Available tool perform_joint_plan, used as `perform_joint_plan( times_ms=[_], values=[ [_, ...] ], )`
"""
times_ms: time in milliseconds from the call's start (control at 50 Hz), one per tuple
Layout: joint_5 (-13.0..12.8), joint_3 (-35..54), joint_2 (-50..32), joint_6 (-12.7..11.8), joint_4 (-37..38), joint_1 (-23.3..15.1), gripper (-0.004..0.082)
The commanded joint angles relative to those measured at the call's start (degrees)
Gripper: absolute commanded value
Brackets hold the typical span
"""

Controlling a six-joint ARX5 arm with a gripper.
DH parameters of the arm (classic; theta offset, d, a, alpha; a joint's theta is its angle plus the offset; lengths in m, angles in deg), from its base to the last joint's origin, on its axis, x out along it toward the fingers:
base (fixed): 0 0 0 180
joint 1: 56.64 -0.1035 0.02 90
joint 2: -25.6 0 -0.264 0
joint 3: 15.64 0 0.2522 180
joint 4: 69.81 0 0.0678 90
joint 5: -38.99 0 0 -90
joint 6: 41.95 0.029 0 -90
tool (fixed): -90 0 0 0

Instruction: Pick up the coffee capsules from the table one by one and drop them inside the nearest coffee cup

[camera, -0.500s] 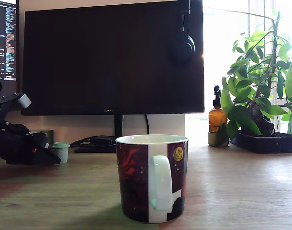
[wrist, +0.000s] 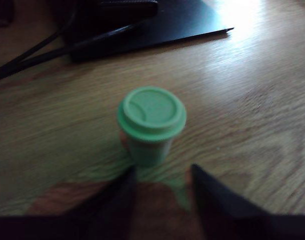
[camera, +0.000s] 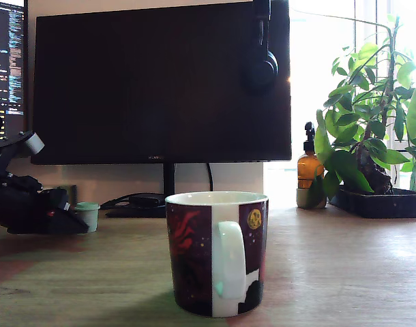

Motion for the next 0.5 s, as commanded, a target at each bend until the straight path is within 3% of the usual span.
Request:
perform_joint_plan(
  times_ms=[0, 480],
  values=[
    [0.1, 0.9, -1.7, -0.2, 0.3, 0.0, 0.0551],
    [-1.5, 6.1, -2.0, -0.2, 10.1, 0.1, 0.0555]
  ],
)
